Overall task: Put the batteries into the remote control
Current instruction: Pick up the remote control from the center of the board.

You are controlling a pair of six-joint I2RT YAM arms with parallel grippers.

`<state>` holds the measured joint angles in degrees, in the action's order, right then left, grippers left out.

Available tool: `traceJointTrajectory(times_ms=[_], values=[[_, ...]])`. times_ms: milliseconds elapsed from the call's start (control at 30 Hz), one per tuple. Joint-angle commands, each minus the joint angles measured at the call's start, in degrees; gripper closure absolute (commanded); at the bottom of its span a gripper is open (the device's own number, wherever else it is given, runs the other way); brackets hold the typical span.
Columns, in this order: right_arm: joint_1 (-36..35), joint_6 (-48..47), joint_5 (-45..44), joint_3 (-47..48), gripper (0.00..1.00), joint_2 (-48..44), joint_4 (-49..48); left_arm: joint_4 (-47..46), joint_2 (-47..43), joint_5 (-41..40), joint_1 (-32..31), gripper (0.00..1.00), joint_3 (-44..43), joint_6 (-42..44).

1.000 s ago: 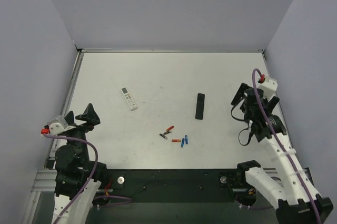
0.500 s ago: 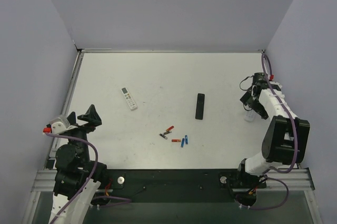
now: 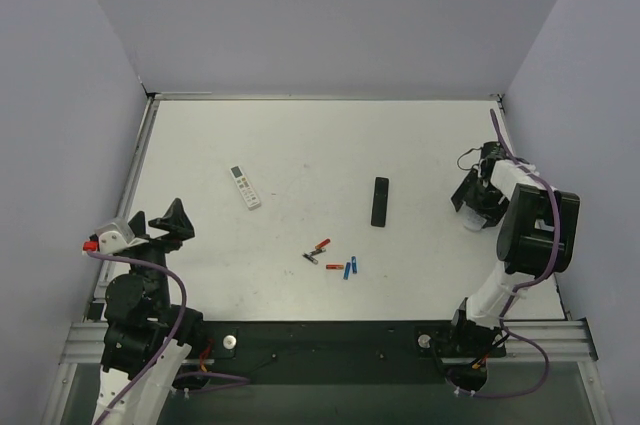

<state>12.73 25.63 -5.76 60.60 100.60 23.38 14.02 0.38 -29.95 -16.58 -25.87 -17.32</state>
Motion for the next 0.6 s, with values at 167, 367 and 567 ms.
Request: traceJointTrajectory(times_ms=[167, 367, 567], values=[[-3.2, -1.7, 2.8, 0.1, 0.61, -1.2, -0.7, 1.1, -2.1, 5.9, -0.3, 0.03, -3.0, -2.3], [-12.4, -1.7, 5.2, -1.1, 0.76, -8.2, -2.8, 1.1, 7.9, 18.7, -0.3, 0.03, -3.7, -8.9], [-22.8, 0.6, 18.5, -6.3, 0.82, -18.3, -11.5, -4.0, 19.0, 34.4, -0.3, 0.03, -3.6, -14.9]])
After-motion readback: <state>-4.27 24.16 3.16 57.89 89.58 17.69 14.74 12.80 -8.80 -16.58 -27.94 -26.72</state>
